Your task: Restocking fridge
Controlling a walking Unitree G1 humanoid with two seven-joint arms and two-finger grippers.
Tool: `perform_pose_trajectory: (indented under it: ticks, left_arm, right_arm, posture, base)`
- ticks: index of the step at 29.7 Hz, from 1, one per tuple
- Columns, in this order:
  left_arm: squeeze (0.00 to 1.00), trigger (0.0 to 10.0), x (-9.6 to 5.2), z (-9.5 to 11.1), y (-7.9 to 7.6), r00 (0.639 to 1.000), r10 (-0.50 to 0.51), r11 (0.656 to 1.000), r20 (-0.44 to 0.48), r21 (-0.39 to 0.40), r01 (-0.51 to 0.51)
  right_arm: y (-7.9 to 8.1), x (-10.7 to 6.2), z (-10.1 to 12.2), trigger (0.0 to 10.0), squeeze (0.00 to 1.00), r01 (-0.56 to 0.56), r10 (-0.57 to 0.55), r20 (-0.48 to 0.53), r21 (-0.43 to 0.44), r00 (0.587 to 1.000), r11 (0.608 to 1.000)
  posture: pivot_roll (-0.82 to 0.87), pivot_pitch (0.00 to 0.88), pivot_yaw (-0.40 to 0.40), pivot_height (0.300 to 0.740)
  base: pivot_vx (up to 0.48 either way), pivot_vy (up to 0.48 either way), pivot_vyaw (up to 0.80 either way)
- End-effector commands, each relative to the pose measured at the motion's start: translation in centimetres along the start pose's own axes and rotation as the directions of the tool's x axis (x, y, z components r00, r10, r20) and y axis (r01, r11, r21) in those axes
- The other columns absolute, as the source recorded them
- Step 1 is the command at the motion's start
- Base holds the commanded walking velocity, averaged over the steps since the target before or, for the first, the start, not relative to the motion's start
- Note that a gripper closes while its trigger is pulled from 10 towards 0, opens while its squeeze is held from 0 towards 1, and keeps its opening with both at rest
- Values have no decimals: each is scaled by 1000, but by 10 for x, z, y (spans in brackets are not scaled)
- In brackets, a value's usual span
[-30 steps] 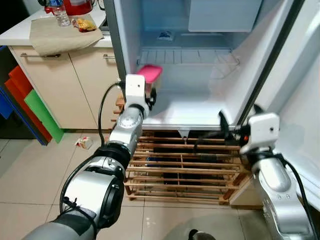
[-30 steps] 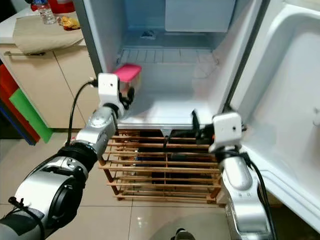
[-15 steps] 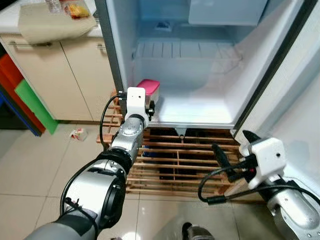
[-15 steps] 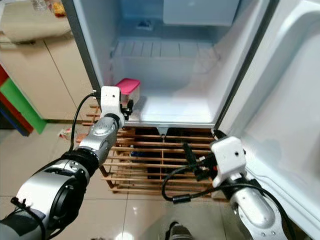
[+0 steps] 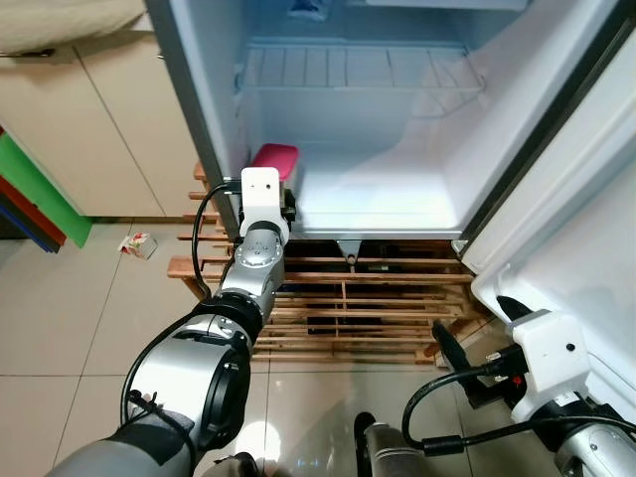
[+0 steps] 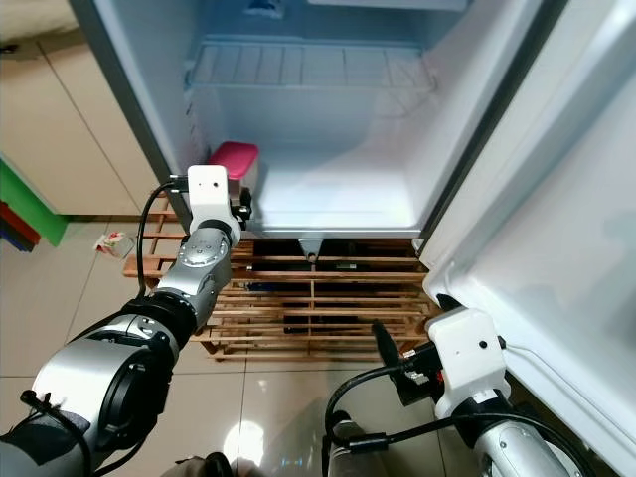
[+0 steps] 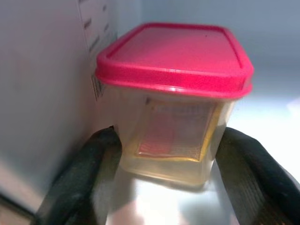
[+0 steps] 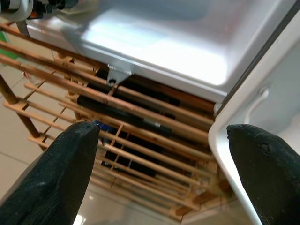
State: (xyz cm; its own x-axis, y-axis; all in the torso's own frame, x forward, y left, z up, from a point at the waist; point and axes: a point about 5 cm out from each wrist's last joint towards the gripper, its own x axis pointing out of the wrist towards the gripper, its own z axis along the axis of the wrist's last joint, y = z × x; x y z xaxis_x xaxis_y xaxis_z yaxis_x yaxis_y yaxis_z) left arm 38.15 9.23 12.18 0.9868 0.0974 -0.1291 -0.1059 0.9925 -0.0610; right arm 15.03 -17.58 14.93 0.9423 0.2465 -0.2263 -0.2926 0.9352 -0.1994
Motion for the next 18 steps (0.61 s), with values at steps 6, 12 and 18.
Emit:
perform_pose_trajectory:
  ticks: [6, 12, 18]
  left_arm:
    - [1000, 10000, -3, 8, -25, 1000, -31, 999, 6, -24, 31]
    - [1000, 10000, 1, 24, -26, 997, -46, 999, 69, 5, 46]
    - [1000, 10000, 4, 42, -28, 987, -76, 997, 145, 33, 72]
  right_arm:
    - [4, -4, 1, 10000, 0, 24, -24, -10, 8, 1000, 1000]
    - [5, -1, -1, 10000, 0, 30, -29, -9, 13, 1000, 999]
    - [5, 7, 0, 10000, 0, 24, -24, 9, 5, 1000, 1000]
  posture:
    - [-422, 250, 56, 740]
    - [-407, 231, 60, 740]
    - [-388, 203, 60, 740]
  base:
    - [0, 0, 0]
    - [0, 0, 0]
    - [0, 0, 0]
